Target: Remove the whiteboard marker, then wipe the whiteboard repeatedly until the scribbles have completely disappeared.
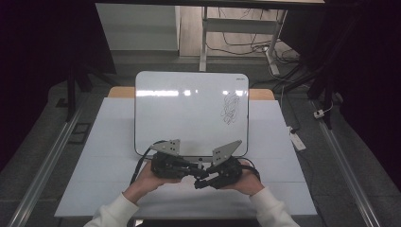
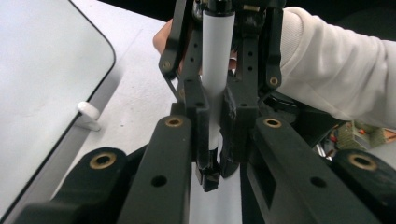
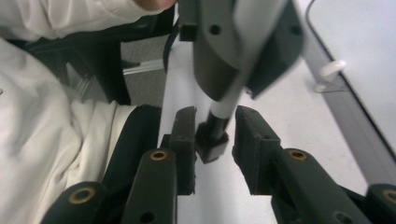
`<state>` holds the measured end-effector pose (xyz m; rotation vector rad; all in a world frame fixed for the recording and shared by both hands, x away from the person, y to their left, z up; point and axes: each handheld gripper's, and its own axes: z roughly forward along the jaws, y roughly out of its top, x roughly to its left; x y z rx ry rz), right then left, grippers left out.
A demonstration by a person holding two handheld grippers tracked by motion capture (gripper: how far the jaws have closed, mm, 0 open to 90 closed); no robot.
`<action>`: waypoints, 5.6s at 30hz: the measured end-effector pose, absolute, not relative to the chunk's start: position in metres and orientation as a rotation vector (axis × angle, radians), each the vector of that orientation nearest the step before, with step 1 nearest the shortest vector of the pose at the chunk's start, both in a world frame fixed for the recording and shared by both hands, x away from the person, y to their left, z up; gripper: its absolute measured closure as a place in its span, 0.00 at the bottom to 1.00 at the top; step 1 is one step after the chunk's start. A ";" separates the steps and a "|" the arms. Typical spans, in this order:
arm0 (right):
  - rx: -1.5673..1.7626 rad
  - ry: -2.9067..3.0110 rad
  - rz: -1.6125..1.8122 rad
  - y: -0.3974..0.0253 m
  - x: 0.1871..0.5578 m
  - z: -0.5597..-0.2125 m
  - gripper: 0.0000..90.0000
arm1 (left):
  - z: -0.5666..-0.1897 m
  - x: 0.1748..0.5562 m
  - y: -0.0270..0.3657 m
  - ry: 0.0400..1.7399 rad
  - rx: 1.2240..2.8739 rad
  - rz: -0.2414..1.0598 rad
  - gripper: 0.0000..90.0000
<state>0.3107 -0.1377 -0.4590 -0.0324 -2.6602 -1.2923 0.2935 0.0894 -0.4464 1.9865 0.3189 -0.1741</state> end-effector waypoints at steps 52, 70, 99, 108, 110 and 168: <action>-0.725 -2.734 -1.986 -0.198 0.329 -0.431 0.86 | -0.508 0.238 0.228 1.046 1.976 0.337 0.26; -1.204 -2.780 -2.137 -0.226 0.431 -0.389 0.86 | -0.518 0.240 0.226 1.031 2.030 0.337 0.26; -1.243 -2.857 -2.037 -0.203 0.487 -0.387 0.86 | -0.519 0.241 0.229 1.048 2.020 0.338 0.26; -1.230 -2.814 -1.978 -0.201 0.485 -0.391 0.86 | -0.518 0.241 0.230 1.047 2.018 0.339 0.26; -1.025 -2.918 -1.870 -0.188 0.475 -0.400 0.86 | -0.518 0.241 0.230 1.042 2.016 0.343 0.26; -1.297 -2.835 -1.929 -0.221 0.471 -0.397 0.86 | -0.517 0.242 0.229 1.040 2.009 0.343 0.26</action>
